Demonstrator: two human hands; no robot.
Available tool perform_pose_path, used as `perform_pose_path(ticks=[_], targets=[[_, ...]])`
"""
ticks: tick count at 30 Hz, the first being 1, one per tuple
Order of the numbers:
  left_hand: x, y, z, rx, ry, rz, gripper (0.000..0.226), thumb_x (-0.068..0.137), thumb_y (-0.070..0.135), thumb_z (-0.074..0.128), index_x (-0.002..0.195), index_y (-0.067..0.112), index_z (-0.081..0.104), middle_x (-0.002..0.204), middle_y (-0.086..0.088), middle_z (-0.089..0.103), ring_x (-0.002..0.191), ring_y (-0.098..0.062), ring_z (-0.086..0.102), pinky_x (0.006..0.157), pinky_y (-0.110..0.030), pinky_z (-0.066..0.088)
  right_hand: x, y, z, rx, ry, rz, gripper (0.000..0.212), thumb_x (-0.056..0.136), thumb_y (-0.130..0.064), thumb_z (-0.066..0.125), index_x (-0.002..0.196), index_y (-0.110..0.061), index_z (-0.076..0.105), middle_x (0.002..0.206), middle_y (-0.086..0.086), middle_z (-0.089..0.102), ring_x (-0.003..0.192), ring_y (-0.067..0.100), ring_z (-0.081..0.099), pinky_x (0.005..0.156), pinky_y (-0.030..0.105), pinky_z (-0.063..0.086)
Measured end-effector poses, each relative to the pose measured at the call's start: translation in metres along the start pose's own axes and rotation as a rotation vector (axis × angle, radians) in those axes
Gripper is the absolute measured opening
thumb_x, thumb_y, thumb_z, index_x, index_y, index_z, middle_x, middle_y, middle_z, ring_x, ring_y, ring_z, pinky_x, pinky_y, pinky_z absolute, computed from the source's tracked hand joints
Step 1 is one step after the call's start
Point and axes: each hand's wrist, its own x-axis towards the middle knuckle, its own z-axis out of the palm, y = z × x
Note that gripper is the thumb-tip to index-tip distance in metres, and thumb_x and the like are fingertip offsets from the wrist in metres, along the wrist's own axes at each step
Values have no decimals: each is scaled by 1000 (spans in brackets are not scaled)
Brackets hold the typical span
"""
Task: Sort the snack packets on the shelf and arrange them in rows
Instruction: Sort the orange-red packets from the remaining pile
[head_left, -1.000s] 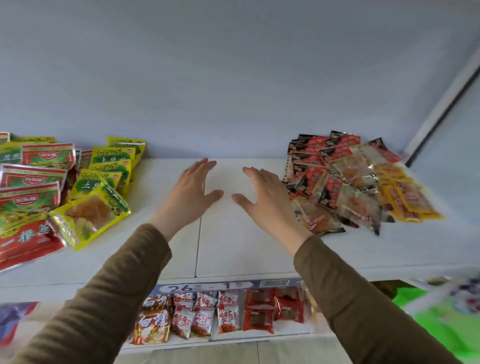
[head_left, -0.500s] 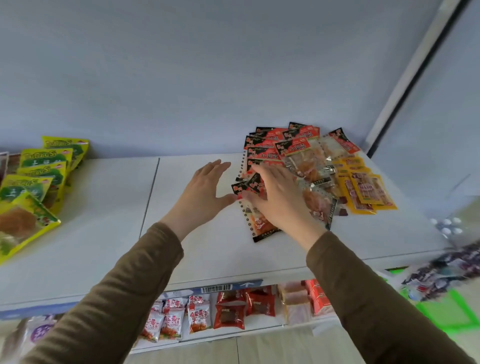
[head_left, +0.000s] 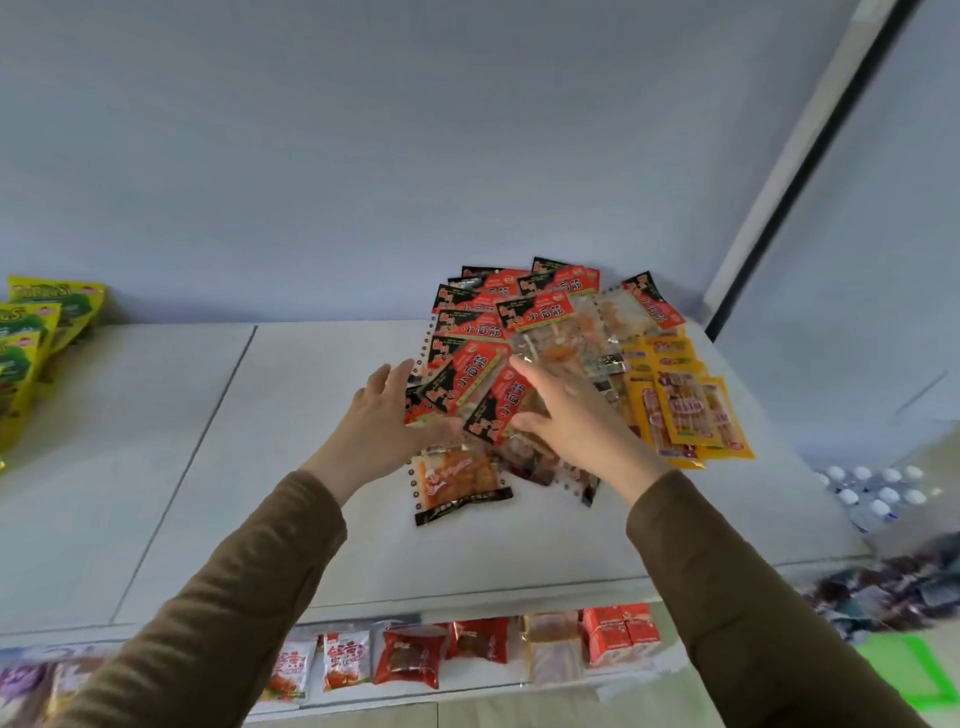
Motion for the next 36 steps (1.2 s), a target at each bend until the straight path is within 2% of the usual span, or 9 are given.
perform_pose_path(ticks=[5, 10, 15, 19, 23, 26, 29, 32, 36], targets=[[15, 27, 16, -213, 121, -156, 127, 67, 64, 84, 160, 37, 3, 161, -4, 19, 141, -33, 38, 99, -56, 54, 16, 22, 6, -110, -29, -168, 86, 91, -52, 59, 160, -19, 20, 161, 0, 34, 146, 23, 23, 117, 39, 28], [26, 39, 26, -479, 222, -273, 124, 69, 37, 94, 159, 37, 9, 159, -8, 24, 141, -34, 39, 98, -48, 51, 24, 22, 15, -143, 76, -147, 96, 88, -66, 53, 159, -10, 22, 158, 9, 39, 142, 31, 31, 115, 40, 33], [34, 41, 22, -693, 158, -295, 117, 71, 22, 94, 156, 38, 14, 105, 13, 56, 92, -6, 63, 60, -20, 47, 28, 12, 27, -104, 145, -78, 94, 89, -66, 56, 157, -9, 24, 147, 14, 46, 135, 34, 39, 108, 38, 41], [37, 34, 21, -742, 90, -301, 121, 69, 16, 94, 156, 39, 13, 110, 0, 62, 96, -12, 65, 70, -27, 43, 28, 4, 37, -11, 213, -31, 90, 90, -64, 58, 156, -12, 25, 138, 13, 45, 125, 27, 43, 97, 32, 48], [34, 30, 16, -841, 83, -316, 114, 68, 7, 92, 155, 29, 21, 117, -13, 63, 101, -26, 70, 74, -33, 52, 27, -5, 50, 109, 300, 0, 84, 92, -60, 57, 156, -16, 23, 132, 7, 43, 124, 24, 36, 103, 34, 44], [31, 28, 9, -920, -14, -268, 84, 68, 9, 89, 140, 3, 47, 117, -20, 71, 102, -34, 73, 88, -42, 59, 27, -14, 61, 207, 377, 21, 83, 92, -57, 59, 157, -20, 23, 131, 1, 41, 123, 18, 29, 107, 34, 35], [25, 28, 8, -863, -5, -148, 47, 80, 14, 82, 124, 8, 66, 114, -14, 76, 104, -35, 72, 90, -42, 59, 31, -20, 65, 365, 409, 25, 84, 91, -54, 64, 156, -26, 20, 138, -1, 35, 129, 15, 30, 106, 30, 39], [20, 28, 11, -892, 25, -71, 56, 81, 24, 83, 130, 17, 57, 113, -5, 76, 99, -20, 74, 74, -26, 59, 37, -23, 64, 434, 448, 20, 86, 90, -49, 69, 157, -29, 18, 142, -1, 32, 133, 15, 34, 106, 31, 44], [19, 26, 13, -956, -91, -19, 71, 81, 21, 85, 140, 16, 47, 124, -8, 72, 113, -24, 71, 84, -28, 60, 44, -30, 58, 647, 424, 56, 78, 88, -39, 74, 152, -27, 32, 143, -5, 31, 134, 13, 39, 110, 35, 44]])
